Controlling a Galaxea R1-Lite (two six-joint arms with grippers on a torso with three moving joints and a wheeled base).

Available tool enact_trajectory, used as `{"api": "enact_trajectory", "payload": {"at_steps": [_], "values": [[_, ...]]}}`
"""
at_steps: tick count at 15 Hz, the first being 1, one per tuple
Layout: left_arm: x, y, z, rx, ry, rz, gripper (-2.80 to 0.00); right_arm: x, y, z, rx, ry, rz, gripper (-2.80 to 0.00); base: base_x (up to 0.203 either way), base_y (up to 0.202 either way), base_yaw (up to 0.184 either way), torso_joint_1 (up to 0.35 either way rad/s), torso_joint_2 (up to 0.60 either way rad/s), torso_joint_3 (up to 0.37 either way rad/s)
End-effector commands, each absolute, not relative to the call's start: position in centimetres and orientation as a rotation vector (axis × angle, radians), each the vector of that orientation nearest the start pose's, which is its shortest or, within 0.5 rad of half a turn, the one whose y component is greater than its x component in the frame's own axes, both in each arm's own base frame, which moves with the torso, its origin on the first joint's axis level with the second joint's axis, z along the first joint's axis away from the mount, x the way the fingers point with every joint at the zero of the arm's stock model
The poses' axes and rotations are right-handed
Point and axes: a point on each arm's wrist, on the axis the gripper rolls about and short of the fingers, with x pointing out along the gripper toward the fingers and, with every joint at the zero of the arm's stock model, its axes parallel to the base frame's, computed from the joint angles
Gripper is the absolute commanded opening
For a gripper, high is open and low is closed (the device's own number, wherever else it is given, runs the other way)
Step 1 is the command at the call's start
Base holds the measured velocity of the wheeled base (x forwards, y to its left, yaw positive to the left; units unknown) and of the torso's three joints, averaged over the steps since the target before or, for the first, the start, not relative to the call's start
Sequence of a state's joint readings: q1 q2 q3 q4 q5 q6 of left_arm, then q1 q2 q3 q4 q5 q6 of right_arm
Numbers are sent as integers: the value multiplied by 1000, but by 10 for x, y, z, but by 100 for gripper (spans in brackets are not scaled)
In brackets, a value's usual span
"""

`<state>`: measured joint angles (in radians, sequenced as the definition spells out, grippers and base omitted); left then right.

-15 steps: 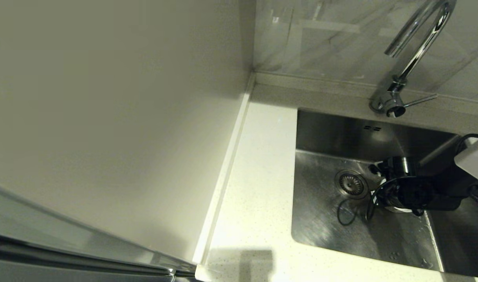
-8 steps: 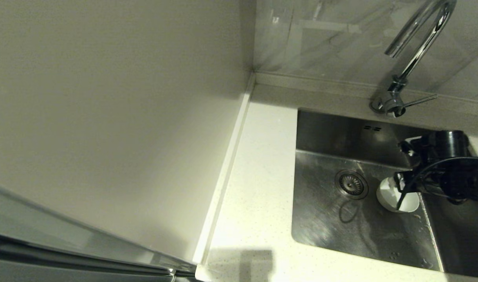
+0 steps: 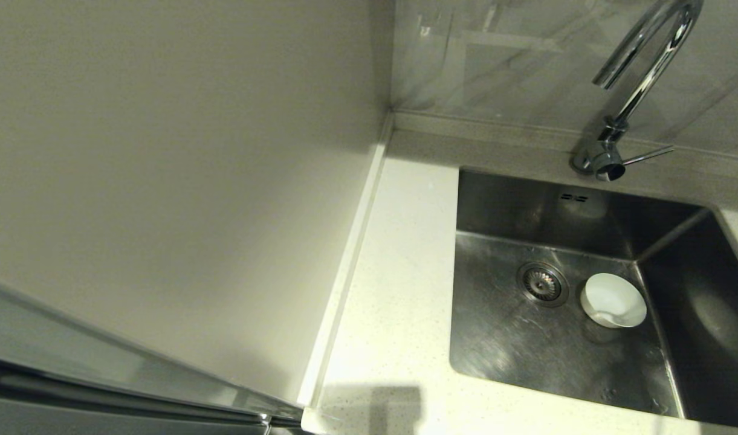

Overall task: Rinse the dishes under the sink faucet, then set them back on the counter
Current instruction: Put a bowl into the sink

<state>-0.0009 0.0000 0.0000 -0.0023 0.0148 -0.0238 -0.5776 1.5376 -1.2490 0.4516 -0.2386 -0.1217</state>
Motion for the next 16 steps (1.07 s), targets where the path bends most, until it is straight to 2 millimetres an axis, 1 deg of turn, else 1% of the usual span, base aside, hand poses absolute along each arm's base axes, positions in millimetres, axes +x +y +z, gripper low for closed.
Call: {"api": "enact_trajectory", "payload": {"at_steps": [1,5,7,11,13,16], "values": [[-23,0,76,-25,-6,15,-280,205,-170,260,61,782,-808,0,0,0,0,0,0,0],[-23,0,76,-25,-7,15,-280,214,-211,241,125,841,-868,0,0,0,0,0,0,0],[-23,0,76,-25,-7,15,-280,214,-224,227,155,887,-883,0,0,0,0,0,0,0],[-23,0,76,-25,-6,15,-280,211,-227,203,220,974,-836,0,0,0,0,0,0,0],[-23,0,76,-25,-7,15,-280,212,-227,190,270,1014,-771,0,0,0,0,0,0,0],[-23,0,76,-25,-6,16,-280,218,-233,172,313,1061,-763,0,0,0,0,0,0,0]]}}
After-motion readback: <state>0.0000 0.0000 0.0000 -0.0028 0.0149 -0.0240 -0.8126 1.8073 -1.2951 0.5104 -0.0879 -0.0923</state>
